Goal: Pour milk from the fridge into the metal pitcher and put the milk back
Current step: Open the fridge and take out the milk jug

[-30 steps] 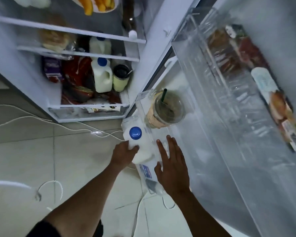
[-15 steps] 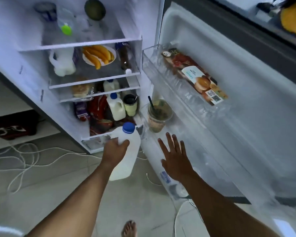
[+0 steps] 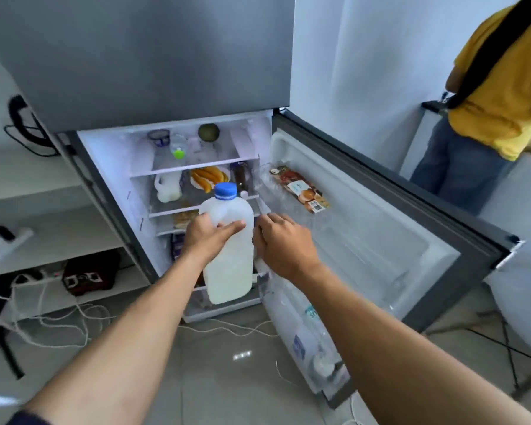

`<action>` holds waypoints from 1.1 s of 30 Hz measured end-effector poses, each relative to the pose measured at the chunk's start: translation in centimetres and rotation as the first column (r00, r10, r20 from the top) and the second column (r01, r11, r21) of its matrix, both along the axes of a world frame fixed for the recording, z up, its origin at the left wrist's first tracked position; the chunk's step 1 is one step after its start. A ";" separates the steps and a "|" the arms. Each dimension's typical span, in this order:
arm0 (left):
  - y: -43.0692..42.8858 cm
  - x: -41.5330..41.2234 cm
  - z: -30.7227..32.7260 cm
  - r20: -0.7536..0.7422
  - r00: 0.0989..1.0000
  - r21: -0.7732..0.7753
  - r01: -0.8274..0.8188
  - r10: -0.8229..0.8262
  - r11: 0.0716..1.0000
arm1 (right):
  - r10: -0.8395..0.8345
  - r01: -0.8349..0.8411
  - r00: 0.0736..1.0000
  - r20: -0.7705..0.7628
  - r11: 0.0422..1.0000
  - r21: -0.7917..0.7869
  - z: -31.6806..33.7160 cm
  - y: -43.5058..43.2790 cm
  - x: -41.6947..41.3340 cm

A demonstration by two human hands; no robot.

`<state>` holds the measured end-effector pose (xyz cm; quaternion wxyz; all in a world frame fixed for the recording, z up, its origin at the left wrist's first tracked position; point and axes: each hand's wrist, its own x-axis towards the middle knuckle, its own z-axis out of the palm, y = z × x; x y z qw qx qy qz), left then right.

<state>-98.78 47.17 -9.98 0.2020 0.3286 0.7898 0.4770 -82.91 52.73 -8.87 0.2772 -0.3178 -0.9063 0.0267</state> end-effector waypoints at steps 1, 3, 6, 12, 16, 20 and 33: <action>-0.1 0.5 1.1 -0.014 1.000 0.017 -0.007 0.007 1.000 | -0.010 0.011 1.000 -0.026 0.998 0.059 1.5 0.4 0.7; -0.4 2.5 4.0 -0.047 0.999 0.076 -0.019 0.022 0.997 | -0.095 0.096 0.995 -0.010 0.985 0.142 4.5 1.0 3.2; -0.6 5.6 8.2 -0.089 0.991 0.161 -0.088 0.104 0.983 | -0.425 0.414 0.901 0.088 0.902 0.122 7.5 1.8 7.8; -0.6 9.0 12.7 -0.172 0.972 0.231 -0.121 0.163 0.965 | -0.562 0.616 0.710 0.424 0.788 0.014 8.1 2.1 15.7; -1.1 10.9 13.3 -0.189 0.974 0.231 -0.080 0.125 0.970 | -0.520 0.566 0.752 0.404 0.824 0.007 9.3 1.1 16.5; -2.0 10.7 13.2 -0.273 0.958 0.171 -0.042 0.088 0.984 | -0.497 0.531 0.772 0.396 0.847 0.030 9.9 -1.5 14.7; -10.1 4.2 17.1 -0.301 0.916 0.216 -0.205 0.265 0.955 | -0.164 0.189 0.952 0.260 0.979 -0.072 11.0 -7.4 5.7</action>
